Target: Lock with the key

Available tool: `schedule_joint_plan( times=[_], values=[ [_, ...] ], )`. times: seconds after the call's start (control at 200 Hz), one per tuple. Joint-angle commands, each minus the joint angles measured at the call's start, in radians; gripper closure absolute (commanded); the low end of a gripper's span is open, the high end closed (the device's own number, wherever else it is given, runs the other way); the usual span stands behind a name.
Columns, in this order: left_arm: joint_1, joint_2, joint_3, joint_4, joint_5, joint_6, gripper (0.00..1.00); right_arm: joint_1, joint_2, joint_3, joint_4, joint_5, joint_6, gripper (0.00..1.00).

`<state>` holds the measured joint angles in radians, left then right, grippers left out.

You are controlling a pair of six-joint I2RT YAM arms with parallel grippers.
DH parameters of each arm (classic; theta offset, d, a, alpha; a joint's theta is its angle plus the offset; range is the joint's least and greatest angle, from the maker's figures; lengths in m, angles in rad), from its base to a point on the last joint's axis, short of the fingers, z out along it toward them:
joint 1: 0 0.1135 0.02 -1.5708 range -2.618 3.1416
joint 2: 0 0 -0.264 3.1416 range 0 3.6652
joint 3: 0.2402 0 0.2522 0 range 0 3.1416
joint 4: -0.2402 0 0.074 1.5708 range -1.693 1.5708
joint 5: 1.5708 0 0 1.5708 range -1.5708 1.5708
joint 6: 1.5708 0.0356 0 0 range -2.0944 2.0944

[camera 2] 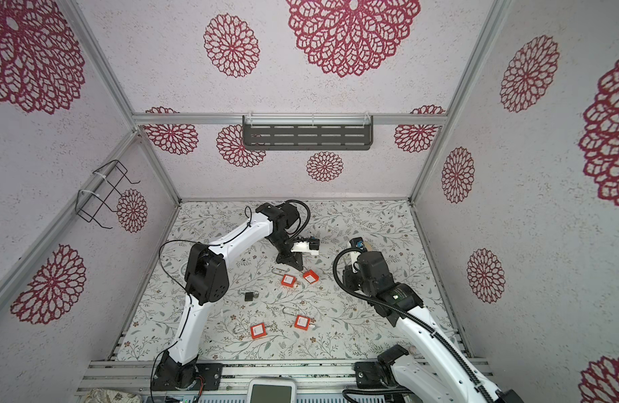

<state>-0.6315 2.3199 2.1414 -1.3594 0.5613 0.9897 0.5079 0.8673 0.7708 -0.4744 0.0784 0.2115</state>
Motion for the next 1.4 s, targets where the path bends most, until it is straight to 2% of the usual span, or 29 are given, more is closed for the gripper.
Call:
schedule_joint_plan(
  times=[0.0, 0.63, 1.031, 1.391],
  values=[
    [-0.017, 0.021, 0.024, -0.006, -0.034, -0.019, 1.0, 0.003, 0.003, 0.002, 0.016, 0.006, 0.002, 1.0],
    [-0.056, 0.083, 0.038, -0.025, -0.09, -0.049, 1.0, 0.003, 0.003, -0.065, 0.066, -0.012, 0.05, 1.0],
    [-0.065, 0.112, 0.053, 0.035, -0.107, -0.107, 0.88, 0.003, 0.017, -0.088, 0.098, -0.028, 0.067, 1.0],
    [-0.065, 0.134, 0.066, 0.138, -0.146, -0.186, 0.83, 0.003, 0.013, -0.105, 0.108, -0.029, 0.078, 1.0]
  ],
)
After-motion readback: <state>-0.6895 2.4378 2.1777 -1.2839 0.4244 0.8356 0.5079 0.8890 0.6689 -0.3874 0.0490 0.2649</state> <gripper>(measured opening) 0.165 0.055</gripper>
